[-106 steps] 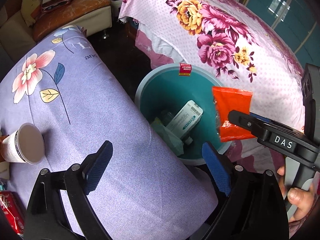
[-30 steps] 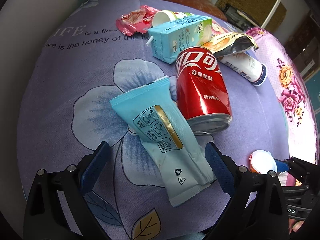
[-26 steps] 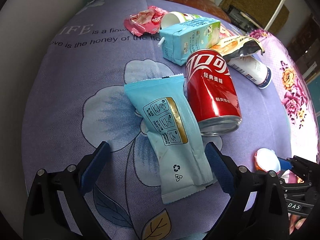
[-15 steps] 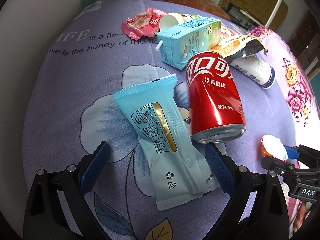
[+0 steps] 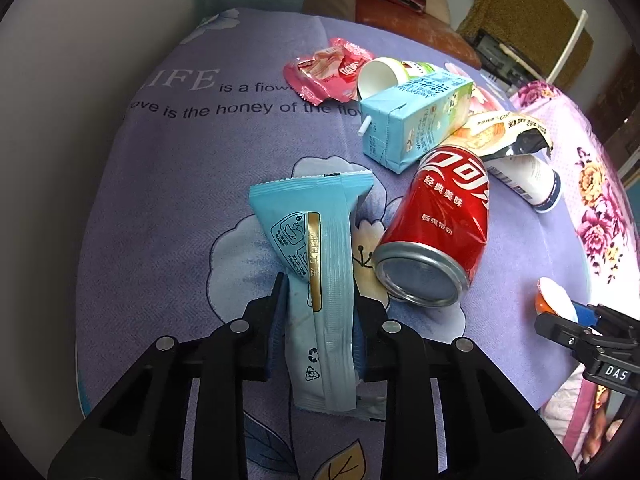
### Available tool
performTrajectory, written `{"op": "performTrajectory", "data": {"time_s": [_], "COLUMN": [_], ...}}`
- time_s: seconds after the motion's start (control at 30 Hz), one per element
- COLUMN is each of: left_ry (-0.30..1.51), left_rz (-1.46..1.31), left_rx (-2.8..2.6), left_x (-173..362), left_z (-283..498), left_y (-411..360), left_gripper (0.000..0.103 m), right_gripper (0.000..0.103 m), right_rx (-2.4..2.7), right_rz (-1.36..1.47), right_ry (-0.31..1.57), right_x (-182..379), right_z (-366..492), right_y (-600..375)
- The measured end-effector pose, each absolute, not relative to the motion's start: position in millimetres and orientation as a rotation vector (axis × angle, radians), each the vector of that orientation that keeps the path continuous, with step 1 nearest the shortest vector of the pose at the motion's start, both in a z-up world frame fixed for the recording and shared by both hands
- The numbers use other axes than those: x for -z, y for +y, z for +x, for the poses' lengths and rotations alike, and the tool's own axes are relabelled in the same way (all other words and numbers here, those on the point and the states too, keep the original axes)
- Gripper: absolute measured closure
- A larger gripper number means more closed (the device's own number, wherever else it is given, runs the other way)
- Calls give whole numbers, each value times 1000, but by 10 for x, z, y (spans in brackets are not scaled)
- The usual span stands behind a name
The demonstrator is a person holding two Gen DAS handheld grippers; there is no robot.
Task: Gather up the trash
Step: 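Carry the blue wrapper and white tray over the teal wastebasket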
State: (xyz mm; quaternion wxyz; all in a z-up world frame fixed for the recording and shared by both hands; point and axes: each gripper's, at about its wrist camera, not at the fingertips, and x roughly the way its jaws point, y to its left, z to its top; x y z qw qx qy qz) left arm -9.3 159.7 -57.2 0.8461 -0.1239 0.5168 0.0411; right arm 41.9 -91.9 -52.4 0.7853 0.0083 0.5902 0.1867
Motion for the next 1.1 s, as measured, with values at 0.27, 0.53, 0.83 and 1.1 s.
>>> {"op": "performTrajectory", "data": {"time_s": [0.27, 0.53, 0.83, 1.1], "left_ry": [1030, 1004, 1040, 1088], "left_rz": [-311, -265, -173, -62], "left_rx": [-43, 70, 194, 289], "left_x": [228, -25, 11, 147], "left_z": [-100, 29, 227, 419], "left_y": [1545, 1080, 400, -259], "left_gripper": [75, 75, 75, 75], "right_gripper": [46, 46, 46, 46], "right_rx": [-382, -338, -262, -191], "right_rz": [61, 105, 186, 278], "right_ry": [1255, 1198, 1151, 1111], "right_x": [506, 373, 289, 265], "right_z": [445, 477, 532, 592], "right_y": [-1100, -1406, -1937, -2449]}}
